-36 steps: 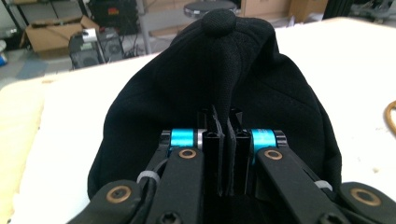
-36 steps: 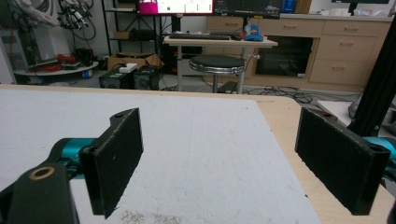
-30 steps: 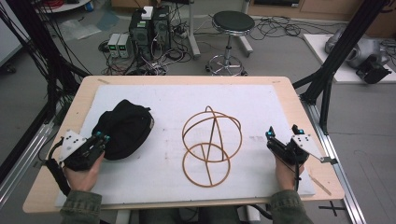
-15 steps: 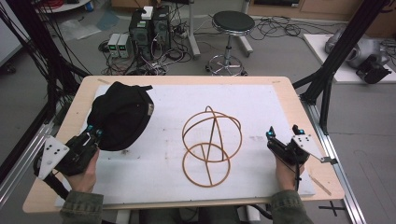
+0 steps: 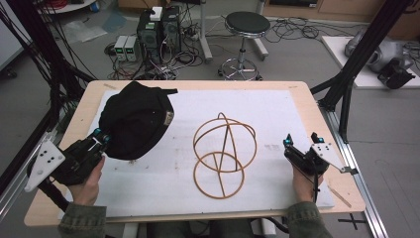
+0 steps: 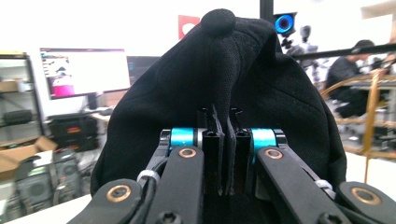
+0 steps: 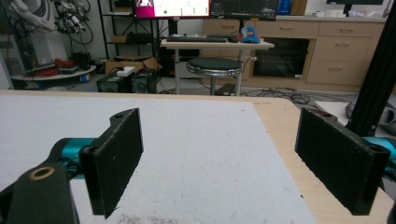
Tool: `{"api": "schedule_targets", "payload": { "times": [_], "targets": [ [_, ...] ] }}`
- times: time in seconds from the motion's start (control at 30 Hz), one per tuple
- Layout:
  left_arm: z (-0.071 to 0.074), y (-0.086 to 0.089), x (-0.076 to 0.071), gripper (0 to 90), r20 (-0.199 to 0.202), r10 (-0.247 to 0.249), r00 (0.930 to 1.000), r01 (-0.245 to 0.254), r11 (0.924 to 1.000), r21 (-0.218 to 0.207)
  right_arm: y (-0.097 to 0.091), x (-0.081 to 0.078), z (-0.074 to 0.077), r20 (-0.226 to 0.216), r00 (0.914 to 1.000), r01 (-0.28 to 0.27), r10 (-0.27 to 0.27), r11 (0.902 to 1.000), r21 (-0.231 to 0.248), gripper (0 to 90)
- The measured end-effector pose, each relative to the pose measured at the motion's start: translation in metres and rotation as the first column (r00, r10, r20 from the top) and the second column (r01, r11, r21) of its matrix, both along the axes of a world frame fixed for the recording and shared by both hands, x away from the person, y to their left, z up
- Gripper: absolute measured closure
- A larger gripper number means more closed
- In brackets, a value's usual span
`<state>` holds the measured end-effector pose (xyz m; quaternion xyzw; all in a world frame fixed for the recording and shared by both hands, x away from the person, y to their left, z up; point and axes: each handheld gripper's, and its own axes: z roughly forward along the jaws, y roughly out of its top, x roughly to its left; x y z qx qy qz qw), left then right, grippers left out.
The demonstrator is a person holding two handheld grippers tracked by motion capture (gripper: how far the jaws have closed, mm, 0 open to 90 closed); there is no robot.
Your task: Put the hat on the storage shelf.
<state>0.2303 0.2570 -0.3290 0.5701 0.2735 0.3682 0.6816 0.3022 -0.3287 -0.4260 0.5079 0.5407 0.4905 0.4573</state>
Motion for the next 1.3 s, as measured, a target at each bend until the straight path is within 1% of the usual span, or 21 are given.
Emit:
{"api": "schedule_targets", "payload": {
  "times": [0.03,0.07,0.13,0.27,0.3,0.37,0.4,0.5,0.53,0.57,0.63,0.77,0.8,0.83,0.9,0.93,1.03,1.13,1.2,1.27,1.3],
  "targets": [
    [0.003,-0.001,0.002,87.1,0.005,-0.013,0.9999,0.013,0.9998,-0.015,0.000,0.000,0.001,0.007,1.0000,0.001,-0.001,1.0000,0.003,14.5],
    [0.006,-0.003,0.004,87.0,0.015,-0.029,0.9995,0.030,0.9987,-0.042,0.001,0.000,0.002,0.011,0.9999,0.000,0.000,1.0000,0.009,14.5],
    [0.011,-0.007,0.008,87.0,0.029,-0.052,0.9982,0.054,0.9965,-0.063,0.002,0.000,0.003,0.012,0.9999,-0.004,0.003,0.9997,0.024,14.5],
    [0.025,-0.023,0.020,87.0,0.047,-0.115,0.9922,0.118,0.9909,-0.065,0.005,0.002,0.003,0.012,0.9998,-0.017,0.017,0.9994,0.031,14.5],
    [0.028,-0.027,0.022,87.0,0.051,-0.128,0.9904,0.132,0.9893,-0.063,0.005,0.002,0.004,0.015,0.9997,-0.019,0.019,0.9995,0.024,14.5],
    [0.034,-0.037,0.027,87.0,0.063,-0.163,0.9847,0.167,0.9836,-0.068,0.006,0.002,0.004,0.015,0.9996,-0.024,0.024,0.9994,0.025,14.5],
    [0.038,-0.042,0.030,87.0,0.069,-0.186,0.9801,0.191,0.9789,-0.072,0.007,0.002,0.004,0.018,0.9995,-0.026,0.026,0.9992,0.029,14.5],
    [0.046,-0.053,0.036,87.0,0.076,-0.247,0.9660,0.253,0.9640,-0.082,0.008,0.000,0.005,0.022,0.9992,-0.033,0.032,0.9990,0.031,14.5],
    [0.049,-0.057,0.039,87.0,0.075,-0.277,0.9580,0.282,0.9558,-0.081,0.008,0.000,0.005,0.021,0.9992,-0.034,0.034,0.9991,0.026,14.5],
    [0.051,-0.059,0.040,87.0,0.077,-0.290,0.9540,0.295,0.9521,-0.078,0.009,0.000,0.005,0.027,0.9990,-0.036,0.036,0.9989,0.030,14.5],
    [0.056,-0.065,0.044,87.0,0.075,-0.325,0.9428,0.330,0.9414,-0.069,0.009,-0.001,0.005,0.025,0.9988,-0.042,0.041,0.9987,0.031,14.5],
    [0.061,-0.075,0.049,87.0,0.069,-0.371,0.9259,0.376,0.9248,-0.061,0.010,-0.001,0.005,0.024,0.9986,-0.049,0.048,0.9984,0.027,14.5],
    [0.062,-0.078,0.051,87.0,0.067,-0.393,0.9173,0.397,0.9154,-0.068,0.011,-0.001,0.005,0.024,0.9984,-0.052,0.051,0.9982,0.028,14.4],
    [0.063,-0.082,0.054,87.0,0.062,-0.418,0.9065,0.421,0.9040,-0.072,0.011,-0.001,0.005,0.026,0.9983,-0.053,0.053,0.9983,0.025,14.5],
    [0.065,-0.088,0.057,87.0,0.056,-0.445,0.8940,0.448,0.8915,-0.068,0.012,-0.001,0.005,0.023,0.9979,-0.062,0.061,0.9979,0.017,14.5],
    [0.066,-0.092,0.059,87.0,0.052,-0.466,0.8834,0.468,0.8812,-0.065,0.013,0.000,0.005,0.022,0.9979,-0.062,0.061,0.9979,0.018,14.5],
    [0.067,-0.102,0.063,87.0,0.040,-0.506,0.8613,0.508,0.8599,-0.050,0.015,0.000,0.005,0.020,0.9973,-0.071,0.070,0.9971,0.028,14.5],
    [0.069,-0.110,0.067,87.0,0.028,-0.542,0.8399,0.543,0.8384,-0.051,0.017,0.000,0.005,0.018,0.9969,-0.077,0.077,0.9968,0.022,14.5],
    [0.068,-0.114,0.071,87.0,0.013,-0.558,0.8296,0.558,0.8283,-0.048,0.017,0.000,0.005,0.020,0.9966,-0.081,0.080,0.9965,0.021,14.5],
    [0.067,-0.117,0.077,87.0,-0.016,-0.569,0.8222,0.568,0.8221,-0.037,0.018,0.000,0.005,0.023,0.9966,-0.080,0.080,0.9966,0.019,14.5],
    [0.066,-0.118,0.078,87.0,-0.024,-0.571,0.8207,0.570,0.8210,-0.032,0.018,0.000,0.005,0.024,0.9964,-0.081,0.081,0.9965,0.017,14.5]
  ]
}}
